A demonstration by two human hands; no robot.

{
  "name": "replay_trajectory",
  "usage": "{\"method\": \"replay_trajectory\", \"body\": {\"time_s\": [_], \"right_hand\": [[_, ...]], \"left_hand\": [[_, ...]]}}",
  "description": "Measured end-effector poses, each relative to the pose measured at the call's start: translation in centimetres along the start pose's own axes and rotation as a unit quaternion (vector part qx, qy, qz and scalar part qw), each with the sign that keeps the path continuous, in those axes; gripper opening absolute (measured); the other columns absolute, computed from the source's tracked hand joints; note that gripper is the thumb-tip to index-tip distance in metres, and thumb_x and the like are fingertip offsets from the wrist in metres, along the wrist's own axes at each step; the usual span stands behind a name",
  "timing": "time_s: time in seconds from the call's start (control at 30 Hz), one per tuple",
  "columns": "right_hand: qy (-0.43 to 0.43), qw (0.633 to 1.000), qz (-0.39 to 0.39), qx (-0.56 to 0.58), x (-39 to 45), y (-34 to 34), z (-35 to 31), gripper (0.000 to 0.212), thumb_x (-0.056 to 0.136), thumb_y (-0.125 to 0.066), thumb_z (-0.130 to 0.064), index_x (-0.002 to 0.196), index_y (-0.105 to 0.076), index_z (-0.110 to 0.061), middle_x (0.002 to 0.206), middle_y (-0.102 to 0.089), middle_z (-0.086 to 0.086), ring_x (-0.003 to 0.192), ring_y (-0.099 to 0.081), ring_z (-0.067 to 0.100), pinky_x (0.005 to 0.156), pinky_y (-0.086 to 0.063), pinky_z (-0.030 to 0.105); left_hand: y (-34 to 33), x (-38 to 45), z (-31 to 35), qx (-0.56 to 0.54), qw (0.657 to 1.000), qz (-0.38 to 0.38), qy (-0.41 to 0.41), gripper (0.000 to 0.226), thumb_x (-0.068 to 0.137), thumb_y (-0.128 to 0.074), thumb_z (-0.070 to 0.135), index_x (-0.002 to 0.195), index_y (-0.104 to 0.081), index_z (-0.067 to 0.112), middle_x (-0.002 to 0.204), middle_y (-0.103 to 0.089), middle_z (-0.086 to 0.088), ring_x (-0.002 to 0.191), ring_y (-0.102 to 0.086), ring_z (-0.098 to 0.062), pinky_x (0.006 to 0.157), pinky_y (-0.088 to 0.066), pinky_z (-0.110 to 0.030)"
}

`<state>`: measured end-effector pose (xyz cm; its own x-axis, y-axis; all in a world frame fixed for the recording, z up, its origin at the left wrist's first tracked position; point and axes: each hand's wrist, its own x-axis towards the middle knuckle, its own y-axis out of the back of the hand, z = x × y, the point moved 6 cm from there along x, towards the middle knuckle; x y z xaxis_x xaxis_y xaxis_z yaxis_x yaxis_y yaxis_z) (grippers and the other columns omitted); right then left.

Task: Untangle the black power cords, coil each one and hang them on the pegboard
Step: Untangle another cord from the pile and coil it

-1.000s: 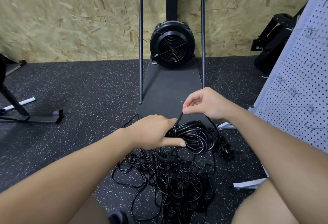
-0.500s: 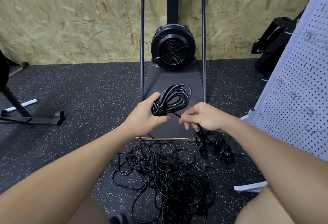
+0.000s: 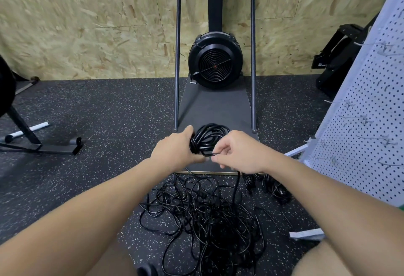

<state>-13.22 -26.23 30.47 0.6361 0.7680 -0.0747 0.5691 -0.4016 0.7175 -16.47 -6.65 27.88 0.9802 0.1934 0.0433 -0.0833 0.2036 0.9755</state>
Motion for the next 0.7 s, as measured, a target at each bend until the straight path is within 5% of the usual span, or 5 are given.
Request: {"method": "replay_trajectory", "body": {"time_s": [0.13,0.3,0.43,0.6,0.7], "right_hand": [[0.048,0.994,0.074,-0.062,0.0,1.9,0.1,0.026,0.096,-0.067,-0.019,0.07,-0.071,-0.018,0.064,-0.063,0.003,0.054,-0.045,0.009,0.06,-0.045,0.035],[0.092,0.987,0.091,-0.092,0.4,2.7,0.0,0.005,0.096,-0.081,-0.03,0.092,-0.084,-0.03,0.086,-0.078,-0.017,0.084,-0.07,0.006,0.084,-0.058,0.038],[0.058,0.993,0.096,-0.021,0.7,3.6,1.3,0.019,0.081,-0.096,-0.035,0.082,-0.078,-0.029,0.079,-0.076,-0.011,0.075,-0.071,0.01,0.077,-0.06,0.04],[0.042,0.994,0.065,0.08,1.1,4.0,2.9,0.004,0.093,-0.088,-0.021,0.095,-0.086,-0.023,0.089,-0.082,-0.001,0.088,-0.078,0.022,0.089,-0.06,0.037],[0.03,0.987,0.102,0.117,0.7,5.1,3.9,0.004,0.096,-0.083,-0.015,0.098,-0.086,-0.017,0.093,-0.084,0.0,0.092,-0.08,0.018,0.09,-0.062,0.028]], "left_hand": [[-0.1,-0.9,1.4,0.075,0.995,-0.004,-0.072,0.082,0.072,-0.055,0.103,0.102,-0.039,0.029,0.092,-0.07,-0.002,0.085,-0.07,-0.036,0.075,-0.059,-0.045],[-0.5,-2.7,3.7,0.126,0.974,-0.02,-0.187,0.068,0.092,-0.042,0.09,0.109,-0.04,0.024,0.096,-0.073,-0.008,0.086,-0.07,-0.04,0.072,-0.051,-0.045],[-0.5,-3.7,4.8,0.124,0.954,-0.056,-0.268,0.059,0.098,-0.044,0.083,0.109,-0.039,0.026,0.093,-0.072,-0.007,0.086,-0.069,-0.041,0.071,-0.045,-0.045],[1.0,-4.8,4.5,0.013,0.949,-0.074,-0.308,0.051,0.098,-0.056,0.079,0.107,-0.047,0.03,0.071,-0.06,0.006,0.068,-0.057,-0.021,0.072,-0.05,-0.044],[1.5,-4.9,4.6,-0.122,0.946,-0.088,-0.286,0.042,0.098,-0.068,0.069,0.11,-0.052,0.032,0.087,-0.069,0.008,0.078,-0.065,-0.015,0.079,-0.055,-0.044]]}}
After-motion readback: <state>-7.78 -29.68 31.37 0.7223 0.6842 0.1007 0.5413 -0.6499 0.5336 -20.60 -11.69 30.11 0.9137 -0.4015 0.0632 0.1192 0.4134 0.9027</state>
